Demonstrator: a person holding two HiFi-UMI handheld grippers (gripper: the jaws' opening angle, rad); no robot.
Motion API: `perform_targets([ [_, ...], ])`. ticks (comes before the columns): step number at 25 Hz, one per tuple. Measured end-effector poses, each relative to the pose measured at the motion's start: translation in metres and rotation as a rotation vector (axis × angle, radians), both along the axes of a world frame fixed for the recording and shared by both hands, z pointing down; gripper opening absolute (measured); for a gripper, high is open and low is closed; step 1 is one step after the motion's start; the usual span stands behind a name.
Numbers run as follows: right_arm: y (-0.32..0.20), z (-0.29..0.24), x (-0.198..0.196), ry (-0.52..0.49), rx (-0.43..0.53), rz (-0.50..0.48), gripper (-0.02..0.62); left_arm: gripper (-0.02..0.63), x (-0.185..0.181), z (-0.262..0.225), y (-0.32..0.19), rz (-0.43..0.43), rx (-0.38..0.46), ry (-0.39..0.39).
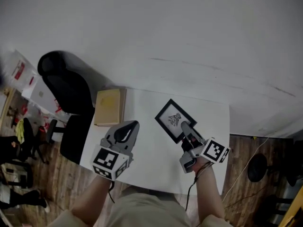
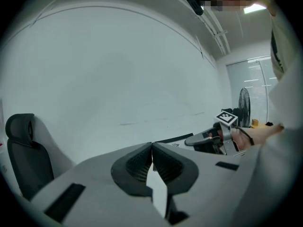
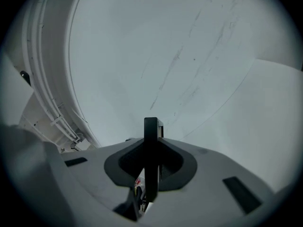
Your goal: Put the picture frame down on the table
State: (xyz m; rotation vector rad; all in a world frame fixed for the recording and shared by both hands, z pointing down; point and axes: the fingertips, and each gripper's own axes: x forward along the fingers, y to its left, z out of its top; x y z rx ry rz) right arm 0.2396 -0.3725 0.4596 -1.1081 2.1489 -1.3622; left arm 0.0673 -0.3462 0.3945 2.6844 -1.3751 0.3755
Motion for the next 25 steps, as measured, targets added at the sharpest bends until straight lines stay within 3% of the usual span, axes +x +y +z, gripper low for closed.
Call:
perform_targets([
  [6,-0.03,0.021,-0.009,-0.033,-0.067,0.006,0.064,0.021,-0.001,0.002,-0.022,-0.031,-0.006,-0.006],
  [16,-0.074,0.068,-0.033,-0.061,-0.163,0.019,0.065,0.021,-0.017,0.05,-0.062,-0.067,-0.081,-0.012],
  [25,-0.105,0.133,-0.047,-0.001,-0.244,0.052,0.066,0.021,-0.026,0.103,-0.097,-0.057,-0.174,0.03],
])
